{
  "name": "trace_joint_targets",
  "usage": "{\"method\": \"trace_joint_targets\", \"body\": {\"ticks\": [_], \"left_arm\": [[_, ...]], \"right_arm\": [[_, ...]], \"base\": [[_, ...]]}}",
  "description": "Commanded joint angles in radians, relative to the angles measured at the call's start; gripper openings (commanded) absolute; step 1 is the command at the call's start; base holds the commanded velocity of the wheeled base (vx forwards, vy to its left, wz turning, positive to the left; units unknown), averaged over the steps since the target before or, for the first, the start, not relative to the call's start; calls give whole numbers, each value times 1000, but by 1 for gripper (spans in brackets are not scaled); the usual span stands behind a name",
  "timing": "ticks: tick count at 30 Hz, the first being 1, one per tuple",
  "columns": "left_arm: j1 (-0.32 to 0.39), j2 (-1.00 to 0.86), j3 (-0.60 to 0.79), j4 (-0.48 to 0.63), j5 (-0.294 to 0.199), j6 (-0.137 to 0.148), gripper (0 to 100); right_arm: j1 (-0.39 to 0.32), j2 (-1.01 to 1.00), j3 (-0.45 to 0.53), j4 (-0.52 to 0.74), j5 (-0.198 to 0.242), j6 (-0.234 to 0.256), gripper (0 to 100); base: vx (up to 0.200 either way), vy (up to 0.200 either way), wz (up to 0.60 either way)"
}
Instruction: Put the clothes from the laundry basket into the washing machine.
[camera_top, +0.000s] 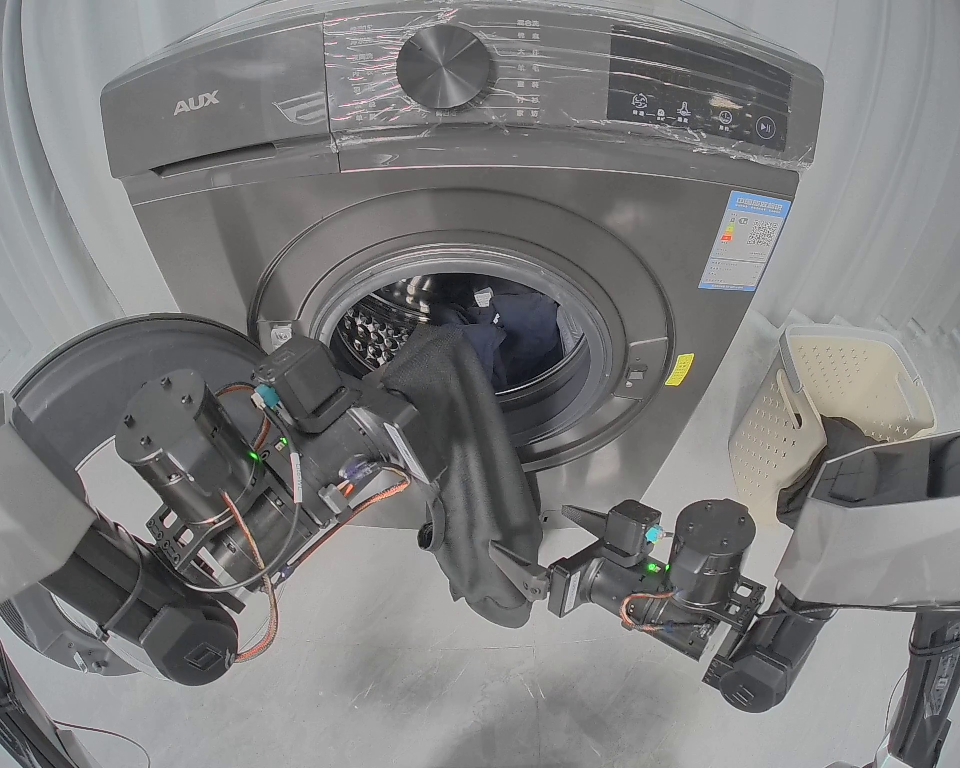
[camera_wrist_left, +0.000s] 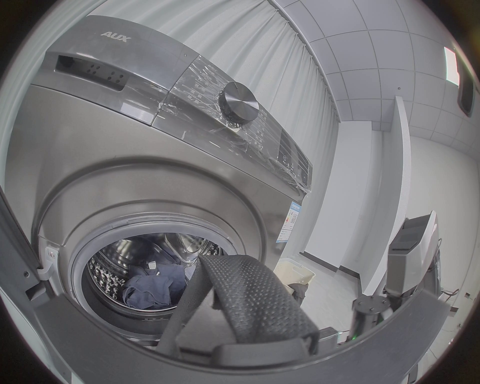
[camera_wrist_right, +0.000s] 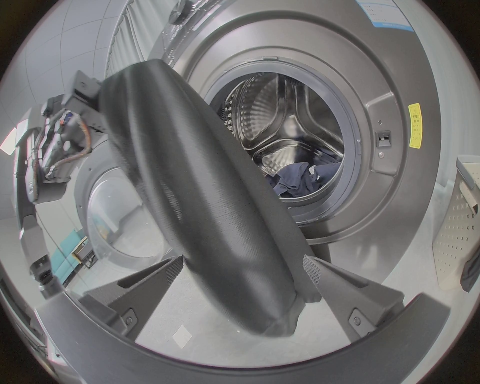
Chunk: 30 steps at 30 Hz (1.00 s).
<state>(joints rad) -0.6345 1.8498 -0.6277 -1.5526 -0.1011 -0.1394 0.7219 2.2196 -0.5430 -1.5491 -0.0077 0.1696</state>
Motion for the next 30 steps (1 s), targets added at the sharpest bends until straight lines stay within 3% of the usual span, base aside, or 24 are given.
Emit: {"method": "trace_joint_targets", "body": {"ticks": [1,5,14,30], "left_arm": [[-11,-4,-3,0,0,0,0],[-22,-4,-4,2,1,0,0],[-33,-12,-6,2,0,0,0],[-25,-18,-7,0,1,0,0]], "right_arm": [[-24,81,-72,0,2,-2,100],[-9,114,-109,0,2,-7,100],[-22,235,-301,0,-5,-4,100],[-6,311,-390,-2,-15,18,100]], "base": [[0,0,0],[0,0,0],[0,0,0],[0,0,0]]}}
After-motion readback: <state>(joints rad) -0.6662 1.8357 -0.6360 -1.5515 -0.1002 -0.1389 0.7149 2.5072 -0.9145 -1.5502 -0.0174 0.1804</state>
